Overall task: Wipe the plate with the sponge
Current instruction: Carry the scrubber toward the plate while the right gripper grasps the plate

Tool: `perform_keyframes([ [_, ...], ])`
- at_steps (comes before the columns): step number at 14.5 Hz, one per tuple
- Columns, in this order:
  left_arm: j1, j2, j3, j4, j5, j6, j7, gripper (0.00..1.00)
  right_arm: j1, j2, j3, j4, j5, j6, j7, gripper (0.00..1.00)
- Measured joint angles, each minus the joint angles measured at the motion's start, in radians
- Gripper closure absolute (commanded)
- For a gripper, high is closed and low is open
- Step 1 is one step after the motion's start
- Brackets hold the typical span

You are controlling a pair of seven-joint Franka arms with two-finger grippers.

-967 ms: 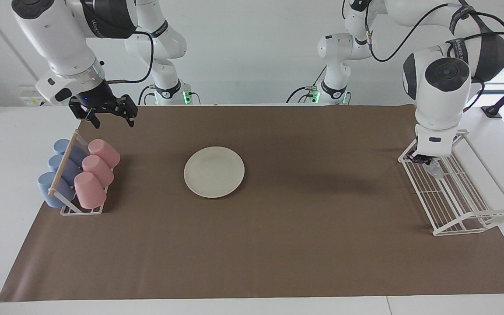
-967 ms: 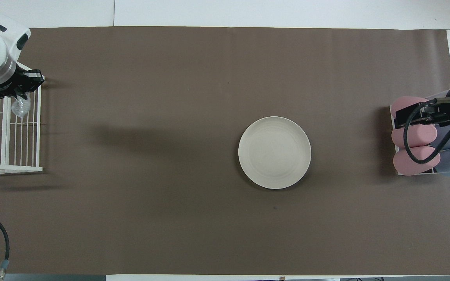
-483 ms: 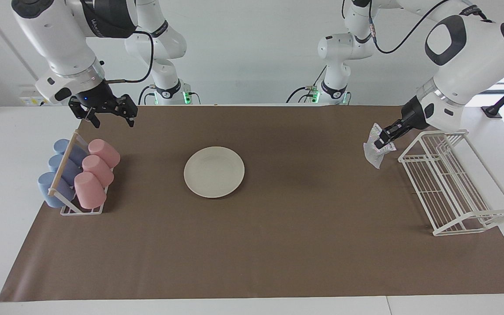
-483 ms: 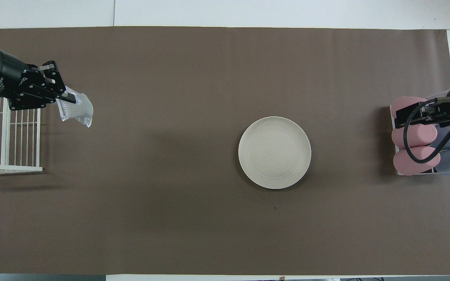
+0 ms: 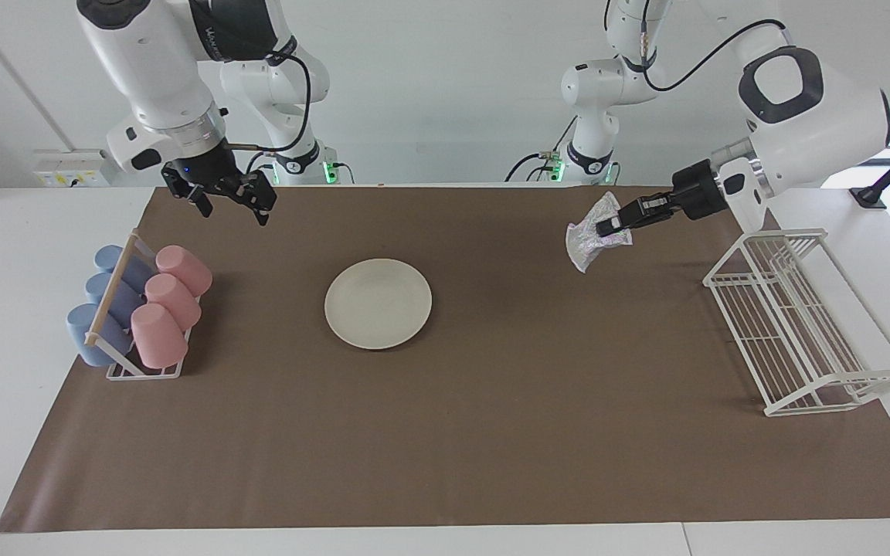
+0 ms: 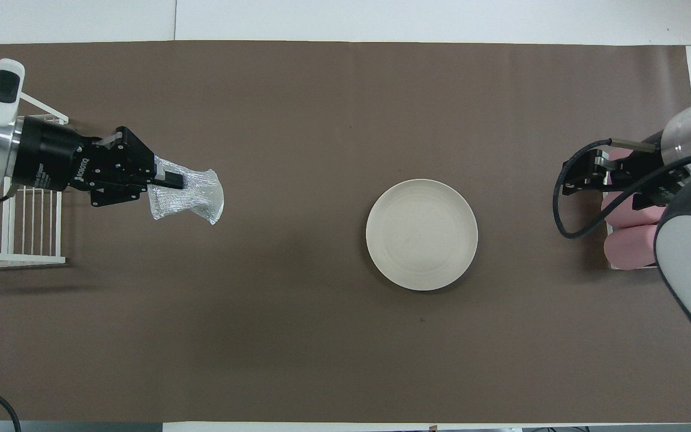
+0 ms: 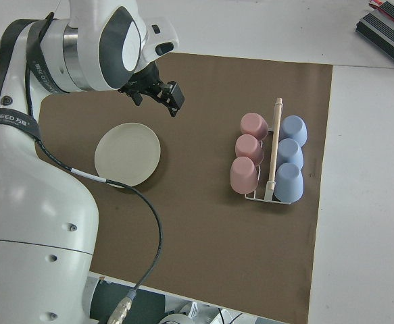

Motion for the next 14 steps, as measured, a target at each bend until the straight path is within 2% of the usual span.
perform_keyframes([
  [2,0.000,-0.077,-0.001,-0.177,-0.135,0.037,0.128,1.00,0.001,-0.003,0.011,0.000,0.003,-0.030,0.088,0.00],
  [4,-0.002,-0.116,-0.002,-0.280,-0.240,0.050,0.202,1.00,0.001,-0.005,0.016,0.000,0.044,-0.047,0.196,0.00],
  [10,-0.096,-0.159,-0.011,-0.476,-0.491,0.108,0.469,1.00,0.002,-0.023,0.102,0.000,0.315,-0.095,0.801,0.00],
  [14,-0.141,-0.177,-0.012,-0.575,-0.642,0.118,0.609,1.00,0.004,-0.033,0.197,-0.011,0.419,-0.002,1.138,0.00],
])
